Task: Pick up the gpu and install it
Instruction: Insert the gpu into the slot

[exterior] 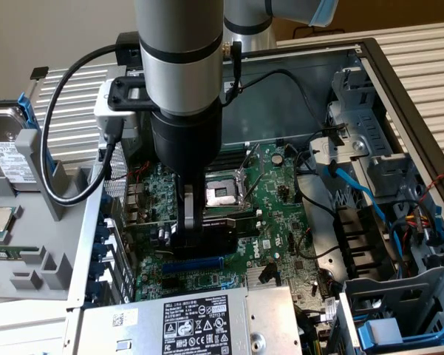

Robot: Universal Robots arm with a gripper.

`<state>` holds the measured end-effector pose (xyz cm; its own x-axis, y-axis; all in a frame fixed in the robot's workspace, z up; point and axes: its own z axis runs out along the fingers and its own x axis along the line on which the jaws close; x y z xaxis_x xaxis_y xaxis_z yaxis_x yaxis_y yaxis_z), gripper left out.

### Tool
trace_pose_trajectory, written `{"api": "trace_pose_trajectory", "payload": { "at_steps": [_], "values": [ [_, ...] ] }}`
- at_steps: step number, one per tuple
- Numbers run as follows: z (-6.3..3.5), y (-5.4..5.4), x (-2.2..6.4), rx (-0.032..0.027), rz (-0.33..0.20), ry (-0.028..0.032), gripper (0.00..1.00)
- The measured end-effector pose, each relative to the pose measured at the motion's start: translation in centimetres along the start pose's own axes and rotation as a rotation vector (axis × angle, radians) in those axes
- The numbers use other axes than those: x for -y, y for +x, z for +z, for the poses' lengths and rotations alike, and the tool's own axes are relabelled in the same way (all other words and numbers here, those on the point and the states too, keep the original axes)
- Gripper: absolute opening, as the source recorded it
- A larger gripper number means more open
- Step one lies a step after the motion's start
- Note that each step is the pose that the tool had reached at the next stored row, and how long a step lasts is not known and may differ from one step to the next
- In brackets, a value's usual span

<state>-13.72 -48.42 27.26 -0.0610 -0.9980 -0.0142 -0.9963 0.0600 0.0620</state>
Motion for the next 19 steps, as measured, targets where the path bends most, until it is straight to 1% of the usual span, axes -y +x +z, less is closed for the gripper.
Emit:
{"api": "trace_pose_trajectory", "payload": {
  "at_steps": [13, 19],
  "values": [
    [0.18, -0.03, 0.02, 0.0003, 0.0, -0.0016, 0.27],
    [0.28, -0.05, 0.01, 0.0, 0.0, -0.0033, 0.27]
  ]
}}
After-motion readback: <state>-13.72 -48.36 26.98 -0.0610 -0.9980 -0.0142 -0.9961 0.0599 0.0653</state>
